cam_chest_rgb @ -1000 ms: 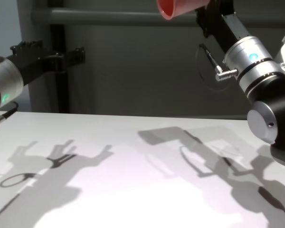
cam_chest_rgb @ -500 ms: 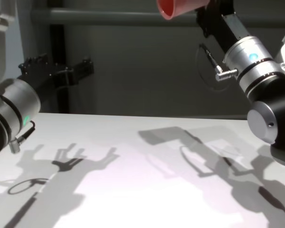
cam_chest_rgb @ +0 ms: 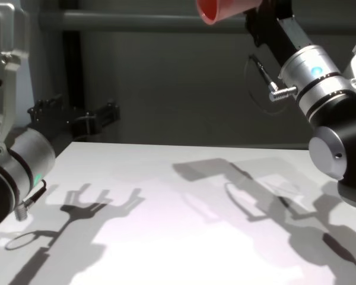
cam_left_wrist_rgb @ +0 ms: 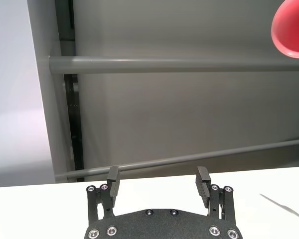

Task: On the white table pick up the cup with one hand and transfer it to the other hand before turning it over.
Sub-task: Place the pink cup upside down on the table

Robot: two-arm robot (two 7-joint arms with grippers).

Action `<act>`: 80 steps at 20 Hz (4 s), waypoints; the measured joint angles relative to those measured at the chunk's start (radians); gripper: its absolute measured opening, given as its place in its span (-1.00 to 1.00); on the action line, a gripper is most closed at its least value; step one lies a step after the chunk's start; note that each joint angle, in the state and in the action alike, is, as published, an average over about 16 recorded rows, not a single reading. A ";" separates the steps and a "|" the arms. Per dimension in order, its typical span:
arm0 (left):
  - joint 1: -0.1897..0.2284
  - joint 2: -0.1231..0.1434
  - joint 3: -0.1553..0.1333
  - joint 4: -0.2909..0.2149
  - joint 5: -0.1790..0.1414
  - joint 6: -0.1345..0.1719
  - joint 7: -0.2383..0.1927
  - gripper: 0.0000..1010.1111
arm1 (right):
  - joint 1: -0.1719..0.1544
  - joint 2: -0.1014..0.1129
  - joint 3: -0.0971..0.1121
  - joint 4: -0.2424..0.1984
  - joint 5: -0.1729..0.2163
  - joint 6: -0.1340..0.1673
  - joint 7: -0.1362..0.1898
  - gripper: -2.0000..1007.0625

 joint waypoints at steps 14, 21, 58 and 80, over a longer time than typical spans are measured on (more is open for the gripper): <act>0.035 -0.007 -0.020 0.014 0.023 0.013 -0.030 0.98 | 0.000 0.000 0.000 0.000 0.000 0.000 0.000 0.47; 0.032 -0.012 -0.026 0.026 0.015 0.012 -0.052 0.98 | -0.010 0.003 -0.004 -0.019 -0.003 -0.001 -0.014 0.47; 0.032 -0.011 -0.026 0.022 0.012 0.010 -0.045 0.98 | -0.171 0.299 -0.470 -0.477 -0.668 -0.175 -0.407 0.47; 0.032 -0.011 -0.026 0.022 0.012 0.010 -0.045 0.98 | -0.222 0.292 -0.519 -0.455 -0.870 -0.381 -0.464 0.47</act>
